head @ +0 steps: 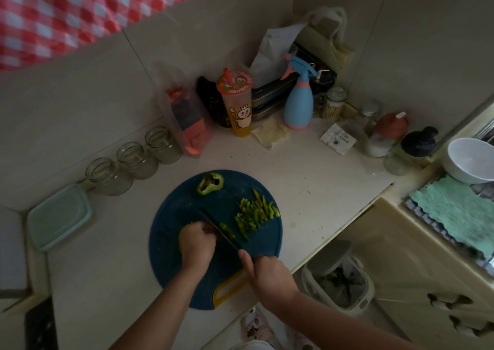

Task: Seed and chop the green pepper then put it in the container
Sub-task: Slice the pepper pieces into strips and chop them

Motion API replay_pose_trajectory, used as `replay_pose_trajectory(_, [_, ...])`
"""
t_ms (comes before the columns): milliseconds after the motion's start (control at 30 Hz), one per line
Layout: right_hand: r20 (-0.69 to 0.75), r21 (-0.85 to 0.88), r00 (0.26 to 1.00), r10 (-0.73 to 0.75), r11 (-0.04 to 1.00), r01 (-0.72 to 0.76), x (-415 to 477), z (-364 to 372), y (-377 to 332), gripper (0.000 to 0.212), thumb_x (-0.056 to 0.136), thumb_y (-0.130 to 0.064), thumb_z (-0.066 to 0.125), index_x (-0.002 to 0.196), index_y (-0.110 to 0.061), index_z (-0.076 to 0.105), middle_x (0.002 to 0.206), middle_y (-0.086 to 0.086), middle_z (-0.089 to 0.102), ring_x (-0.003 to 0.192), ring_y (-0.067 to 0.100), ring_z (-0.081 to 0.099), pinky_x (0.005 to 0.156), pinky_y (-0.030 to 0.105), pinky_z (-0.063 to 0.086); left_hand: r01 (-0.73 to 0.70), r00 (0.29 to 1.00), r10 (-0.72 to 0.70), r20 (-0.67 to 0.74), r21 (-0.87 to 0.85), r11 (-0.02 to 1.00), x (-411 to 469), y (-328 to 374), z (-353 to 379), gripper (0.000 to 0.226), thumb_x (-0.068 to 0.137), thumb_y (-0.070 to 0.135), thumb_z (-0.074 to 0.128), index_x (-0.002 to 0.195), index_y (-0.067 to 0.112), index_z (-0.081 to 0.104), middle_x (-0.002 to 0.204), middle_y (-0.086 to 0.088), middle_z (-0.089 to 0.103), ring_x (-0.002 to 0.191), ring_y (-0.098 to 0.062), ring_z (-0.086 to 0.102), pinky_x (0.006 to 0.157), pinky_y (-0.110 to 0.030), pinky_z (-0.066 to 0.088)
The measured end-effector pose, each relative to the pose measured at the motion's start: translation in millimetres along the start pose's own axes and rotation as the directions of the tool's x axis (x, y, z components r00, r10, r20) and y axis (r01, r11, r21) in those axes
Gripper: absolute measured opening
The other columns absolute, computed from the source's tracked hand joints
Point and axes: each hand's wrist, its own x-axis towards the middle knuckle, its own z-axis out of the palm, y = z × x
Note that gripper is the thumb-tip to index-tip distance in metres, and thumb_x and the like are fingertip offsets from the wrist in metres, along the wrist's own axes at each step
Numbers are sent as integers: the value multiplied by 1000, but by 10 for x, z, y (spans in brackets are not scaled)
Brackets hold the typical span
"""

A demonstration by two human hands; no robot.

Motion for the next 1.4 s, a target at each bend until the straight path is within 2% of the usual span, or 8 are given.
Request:
replay_pose_trajectory(300, [19, 7, 998, 52, 999, -52, 52, 41, -49, 57, 95, -61, 20, 59, -20, 40, 73, 4, 54, 69, 21, 51, 69, 32, 43, 49, 997, -46, 55, -64, 997, 37, 2, -3, 14, 81, -3, 61, 81, 3, 73, 73, -8, 69, 74, -25, 68, 76, -41, 57])
replay_pose_trajectory(700, [31, 13, 997, 69, 998, -69, 90, 40, -97, 60, 95, -60, 21, 58, -18, 42, 66, 4, 52, 67, 21, 55, 66, 32, 43, 41, 996, -42, 74, 20, 999, 133, -8, -9, 19, 80, 2, 62, 71, 15, 70, 75, -6, 71, 74, -24, 67, 73, -41, 57])
replay_pose_trajectory(833, [64, 73, 994, 86, 993, -90, 144, -13, -119, 61, 96, -58, 23, 56, -15, 41, 58, 1, 46, 59, 19, 50, 65, 33, 44, 43, 994, -45, 95, 31, 999, 168, -15, -7, 30, 79, 4, 63, 60, 28, 62, 74, -3, 71, 73, -22, 67, 73, -41, 58])
replay_pose_trajectory(967, [75, 127, 993, 93, 987, -102, 182, -31, -129, 60, 97, -56, 25, 57, -14, 40, 56, 2, 44, 50, 13, 44, 65, 31, 41, 63, 991, -66, 113, 23, 998, 205, 18, -12, 32, 78, 5, 66, 58, 29, 60, 69, -1, 68, 72, -22, 68, 73, -40, 58])
replay_pose_trajectory(1133, [137, 158, 987, 79, 982, -100, 215, -84, -121, 56, 100, -49, 23, 59, -14, 37, 57, 2, 40, 49, 12, 40, 67, 28, 37, 84, 987, -85, 137, 12, 996, 256, 14, -7, 22, 75, 11, 74, 62, 25, 64, 71, -1, 69, 73, -21, 68, 76, -39, 58])
replay_pose_trajectory(1300, [134, 181, 987, 86, 977, -110, 255, -37, -141, 50, 101, -46, 23, 62, -18, 36, 59, 2, 39, 53, 15, 42, 69, 29, 39, 55, 988, -56, 143, 16, 998, 241, 4, -5, 17, 77, 14, 74, 66, 24, 64, 73, 1, 69, 75, -18, 68, 75, -36, 57])
replay_pose_trajectory(1400, [102, 202, 987, 121, 969, -139, 315, 26, -181, 55, 99, -51, 23, 59, -16, 38, 57, 2, 42, 50, 13, 42, 69, 30, 41, -23, 992, 19, 125, 33, 999, 182, -26, 8, 6, 79, 14, 72, 76, 15, 68, 71, 5, 65, 74, -14, 65, 66, -24, 53])
